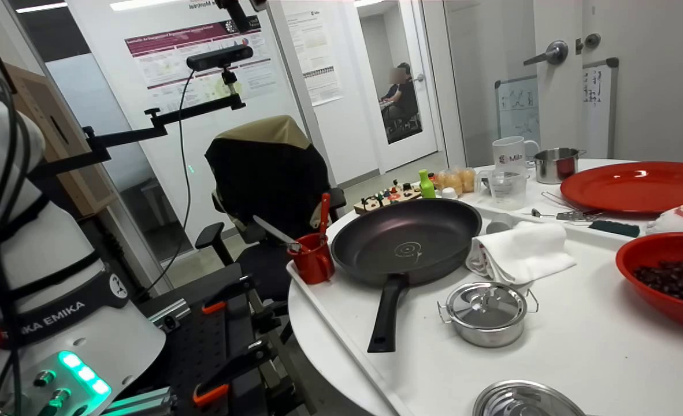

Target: Use the white cloth to wipe the pan

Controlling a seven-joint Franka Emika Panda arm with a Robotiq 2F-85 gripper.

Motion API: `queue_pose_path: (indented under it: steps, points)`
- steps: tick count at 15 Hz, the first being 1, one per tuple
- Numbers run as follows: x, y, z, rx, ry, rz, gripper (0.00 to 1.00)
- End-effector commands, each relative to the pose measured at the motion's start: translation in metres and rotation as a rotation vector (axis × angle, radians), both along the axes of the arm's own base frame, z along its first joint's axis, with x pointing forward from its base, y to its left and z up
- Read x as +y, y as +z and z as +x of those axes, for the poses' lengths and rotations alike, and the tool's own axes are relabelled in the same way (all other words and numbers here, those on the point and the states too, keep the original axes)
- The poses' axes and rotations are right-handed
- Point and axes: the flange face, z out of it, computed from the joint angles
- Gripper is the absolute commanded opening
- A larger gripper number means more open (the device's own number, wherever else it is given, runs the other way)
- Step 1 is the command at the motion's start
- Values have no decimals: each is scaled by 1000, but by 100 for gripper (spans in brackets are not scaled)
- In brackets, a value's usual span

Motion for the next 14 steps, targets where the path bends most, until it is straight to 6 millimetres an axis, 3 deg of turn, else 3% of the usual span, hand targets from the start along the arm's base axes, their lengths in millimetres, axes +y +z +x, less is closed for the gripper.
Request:
queue_pose_path:
  steps: [1,6,14]
  points:
    - [-26,4,46,-48,-73,10,100]
    - [-64,-4,105,-141,-140,22,100]
    - [-133,-41,182,-114,-290,24,100]
